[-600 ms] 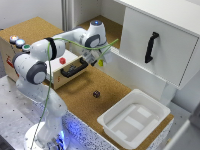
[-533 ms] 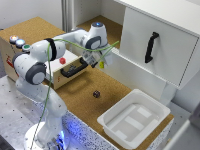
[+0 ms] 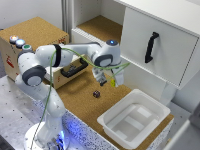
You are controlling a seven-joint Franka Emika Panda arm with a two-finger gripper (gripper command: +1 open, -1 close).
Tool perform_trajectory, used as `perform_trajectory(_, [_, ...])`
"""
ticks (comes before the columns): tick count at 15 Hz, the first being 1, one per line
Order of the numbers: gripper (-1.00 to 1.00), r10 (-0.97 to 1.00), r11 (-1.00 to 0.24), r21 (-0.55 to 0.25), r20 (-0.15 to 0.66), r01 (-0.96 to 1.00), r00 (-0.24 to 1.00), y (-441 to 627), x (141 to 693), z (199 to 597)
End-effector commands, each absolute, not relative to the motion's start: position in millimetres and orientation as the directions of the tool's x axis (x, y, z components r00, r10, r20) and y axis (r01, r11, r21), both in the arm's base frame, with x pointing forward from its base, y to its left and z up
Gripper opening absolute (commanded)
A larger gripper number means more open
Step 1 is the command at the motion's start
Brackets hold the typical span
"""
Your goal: Store the grasped yellow object in the box
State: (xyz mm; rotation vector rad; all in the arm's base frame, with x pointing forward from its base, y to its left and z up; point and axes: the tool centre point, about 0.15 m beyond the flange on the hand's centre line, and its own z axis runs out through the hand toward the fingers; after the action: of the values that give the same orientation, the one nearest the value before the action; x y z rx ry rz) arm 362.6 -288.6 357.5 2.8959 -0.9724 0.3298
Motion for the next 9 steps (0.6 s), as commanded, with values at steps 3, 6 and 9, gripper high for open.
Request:
perform_trajectory(3, [-1.0, -0.727, -0.676, 0.033, 0.14, -0.737, 0.673, -410.0, 375.7, 301.2])
perform_trajectory(6, [-1.0, -0.795, -0.59, 0.055, 0.137, -0.806, 0.591, -437.4, 375.7, 278.3])
perform_trajectory(9, [-1.0, -0.848, -0.5, 0.084, 0.154, -0.862, 0.507, -450.5, 366.8, 265.3])
